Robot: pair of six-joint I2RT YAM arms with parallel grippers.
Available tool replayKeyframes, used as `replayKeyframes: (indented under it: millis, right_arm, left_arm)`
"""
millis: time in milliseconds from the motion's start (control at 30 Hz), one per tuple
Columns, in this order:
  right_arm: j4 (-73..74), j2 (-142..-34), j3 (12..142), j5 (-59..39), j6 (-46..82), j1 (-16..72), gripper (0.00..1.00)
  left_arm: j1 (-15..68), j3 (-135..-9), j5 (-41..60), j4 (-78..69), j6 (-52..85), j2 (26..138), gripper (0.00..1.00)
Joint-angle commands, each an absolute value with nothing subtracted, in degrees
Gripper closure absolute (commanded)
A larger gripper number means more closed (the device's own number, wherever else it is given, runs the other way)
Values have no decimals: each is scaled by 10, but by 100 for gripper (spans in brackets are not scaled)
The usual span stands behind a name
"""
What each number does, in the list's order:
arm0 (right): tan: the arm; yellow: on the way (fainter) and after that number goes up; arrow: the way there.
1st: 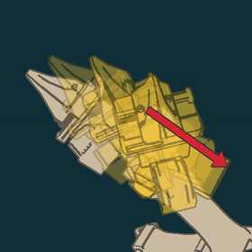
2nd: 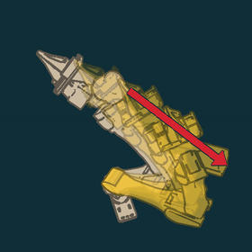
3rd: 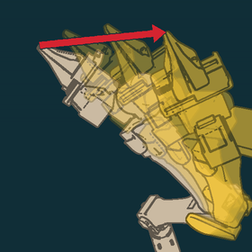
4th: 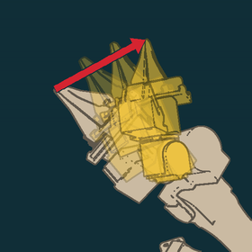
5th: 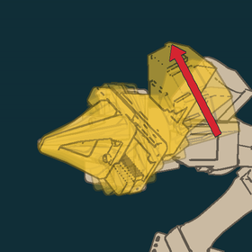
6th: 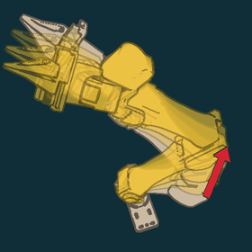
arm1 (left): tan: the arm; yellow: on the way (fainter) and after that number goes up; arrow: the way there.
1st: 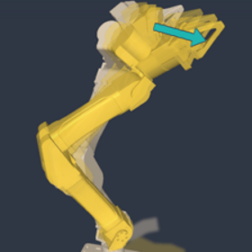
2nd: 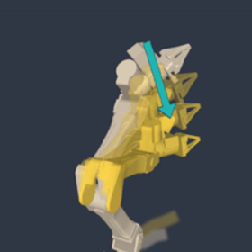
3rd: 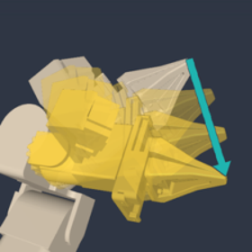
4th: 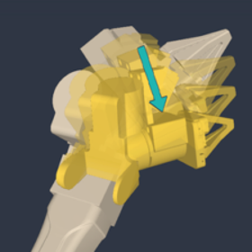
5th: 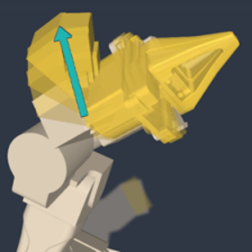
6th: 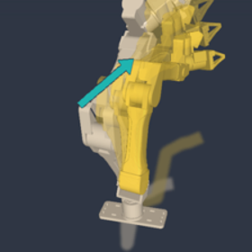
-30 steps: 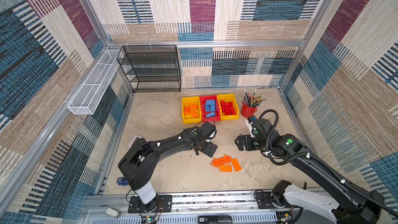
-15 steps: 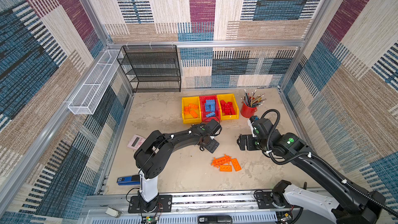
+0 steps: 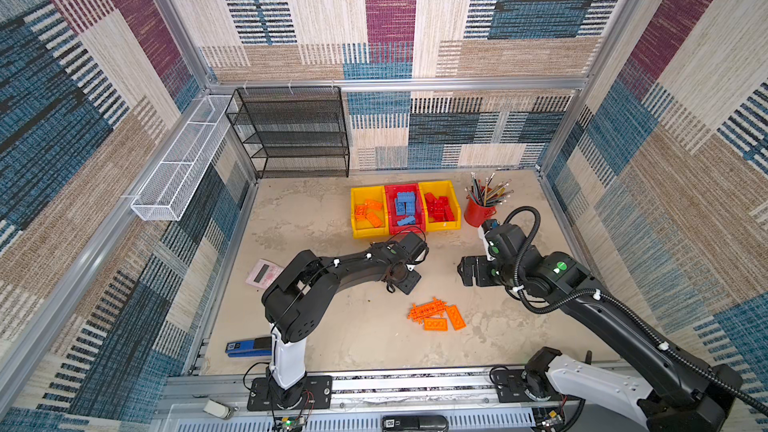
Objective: Sort the legos into containers by color
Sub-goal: 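Lower the left gripper and close it on an orange 2x4 brick, then carry the orange 2x4 brick into the yellow bin and release it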
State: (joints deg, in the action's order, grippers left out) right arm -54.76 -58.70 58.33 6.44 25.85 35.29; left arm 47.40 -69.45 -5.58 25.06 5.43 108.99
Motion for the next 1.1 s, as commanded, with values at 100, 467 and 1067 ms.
replayKeyframes:
  millis: [100, 467, 1067]
  right_arm:
    - [-541, -593, 593, 75, 263, 352, 1]
    - [-507, -641, 614, 72, 239, 348, 1]
    - [-468, -767, 706, 61, 209, 327, 1]
  left_arm:
    - [470, -700, -88, 300, 59, 1084, 55]
    - [354, -805, -74, 375, 75, 1025, 56]
    - [208, -1179, -27, 454, 21, 1261, 53]
